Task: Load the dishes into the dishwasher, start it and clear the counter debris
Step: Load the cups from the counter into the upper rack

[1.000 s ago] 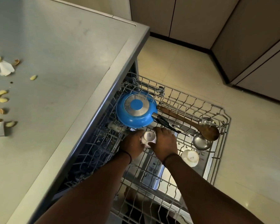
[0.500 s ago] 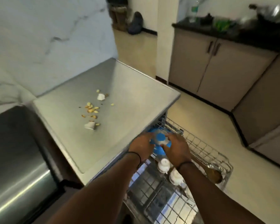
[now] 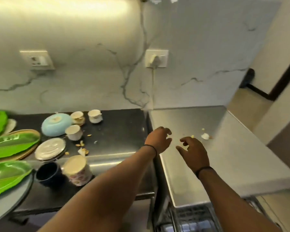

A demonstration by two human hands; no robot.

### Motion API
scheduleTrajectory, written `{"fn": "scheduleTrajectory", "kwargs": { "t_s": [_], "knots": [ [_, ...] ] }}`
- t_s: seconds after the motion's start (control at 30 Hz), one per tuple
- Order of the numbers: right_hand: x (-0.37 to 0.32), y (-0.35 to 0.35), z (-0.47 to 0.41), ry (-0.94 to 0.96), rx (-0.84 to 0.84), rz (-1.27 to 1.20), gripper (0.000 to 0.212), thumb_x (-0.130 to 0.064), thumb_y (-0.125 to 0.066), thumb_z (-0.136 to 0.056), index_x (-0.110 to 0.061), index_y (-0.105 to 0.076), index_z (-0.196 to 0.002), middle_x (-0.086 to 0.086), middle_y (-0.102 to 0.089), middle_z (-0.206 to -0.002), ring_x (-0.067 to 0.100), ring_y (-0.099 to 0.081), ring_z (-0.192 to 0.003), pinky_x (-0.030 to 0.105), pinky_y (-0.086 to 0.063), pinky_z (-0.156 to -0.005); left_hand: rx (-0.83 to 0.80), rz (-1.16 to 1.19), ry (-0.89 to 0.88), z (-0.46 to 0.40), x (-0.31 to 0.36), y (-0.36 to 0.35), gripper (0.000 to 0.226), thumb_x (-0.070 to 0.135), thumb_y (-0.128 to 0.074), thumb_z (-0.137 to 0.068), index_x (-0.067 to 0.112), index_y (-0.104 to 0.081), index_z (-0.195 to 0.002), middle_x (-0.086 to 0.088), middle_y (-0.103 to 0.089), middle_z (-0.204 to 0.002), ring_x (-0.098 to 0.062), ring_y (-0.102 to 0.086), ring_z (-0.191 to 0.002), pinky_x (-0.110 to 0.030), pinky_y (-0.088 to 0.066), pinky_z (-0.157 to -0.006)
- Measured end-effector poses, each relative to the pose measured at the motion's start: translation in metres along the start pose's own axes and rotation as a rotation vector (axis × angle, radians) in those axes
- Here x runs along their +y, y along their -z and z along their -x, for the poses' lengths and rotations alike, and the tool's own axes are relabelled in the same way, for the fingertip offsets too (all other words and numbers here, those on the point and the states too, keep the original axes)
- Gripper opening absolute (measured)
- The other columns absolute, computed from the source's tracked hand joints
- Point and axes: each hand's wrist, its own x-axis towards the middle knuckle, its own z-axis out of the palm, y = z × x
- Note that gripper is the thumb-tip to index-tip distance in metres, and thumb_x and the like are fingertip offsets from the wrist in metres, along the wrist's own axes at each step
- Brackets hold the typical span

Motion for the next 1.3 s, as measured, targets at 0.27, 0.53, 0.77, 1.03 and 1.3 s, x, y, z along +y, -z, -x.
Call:
{"fn": "scheduleTrajectory", "kwargs": {
  "t_s": [0.27,0.53,0.77,1.03,1.3],
  "knots": [
    [-0.162,-0.144,-0.091,0.217,-0.224,-0.068,0.030,-0.030,-0.077,-0.078,-0.016,-0.067,-0.103,0.001,-0.064,-0.094,0.017,-0.061,-0.084,0.032,-0.052,-0.080,0.205,-0.081,0.277,-0.003,-0.190,0.145,0.015,0.028,-0.061,-0.087,0.018,-0.069,-0.093,-0.008,-0.064,-0.105,-0.027,-0.063,-0.095,-0.038,-0.052,-0.085],
    [-0.259,-0.252,-0.134,0.250,-0.322,-0.126,0.034,-0.033,-0.075,-0.080,-0.020,-0.063,-0.108,-0.002,-0.060,-0.094,0.013,-0.057,-0.085,0.026,-0.049,-0.078,0.291,-0.113,0.491,-0.002,-0.304,0.203,0.035,0.025,-0.063,-0.088,0.015,-0.060,-0.122,-0.011,-0.062,-0.121,-0.029,-0.059,-0.111,-0.036,-0.047,-0.091],
    [-0.280,-0.316,-0.173,0.197,-0.424,-0.146,0.046,-0.034,-0.076,-0.079,-0.019,-0.059,-0.119,0.001,-0.060,-0.111,0.016,-0.058,-0.100,0.035,-0.052,-0.088,0.261,-0.034,0.610,-0.037,-0.362,0.204,0.051,0.022,-0.068,-0.085,0.013,-0.047,-0.130,-0.011,-0.061,-0.124,-0.030,-0.059,-0.112,-0.040,-0.050,-0.093],
    [-0.274,-0.379,-0.225,0.144,-0.563,-0.098,0.076,-0.031,-0.077,-0.079,-0.012,-0.041,-0.143,0.009,-0.045,-0.144,0.024,-0.042,-0.133,0.035,-0.035,-0.108,0.120,-0.053,0.662,-0.090,-0.406,0.190,0.058,0.021,-0.071,-0.082,0.011,-0.042,-0.131,-0.013,-0.059,-0.125,-0.031,-0.058,-0.112,-0.042,-0.048,-0.092],
    [-0.265,-0.403,-0.238,0.198,-0.639,-0.249,0.055,-0.023,-0.083,-0.069,-0.026,-0.061,-0.119,-0.004,-0.066,-0.114,0.017,-0.058,-0.107,0.030,-0.048,-0.091,0.051,-0.047,0.649,-0.108,-0.426,0.183,0.065,0.032,-0.075,-0.078,0.014,-0.044,-0.132,-0.009,-0.060,-0.126,-0.027,-0.057,-0.114,-0.041,-0.047,-0.096]
  ]
}}
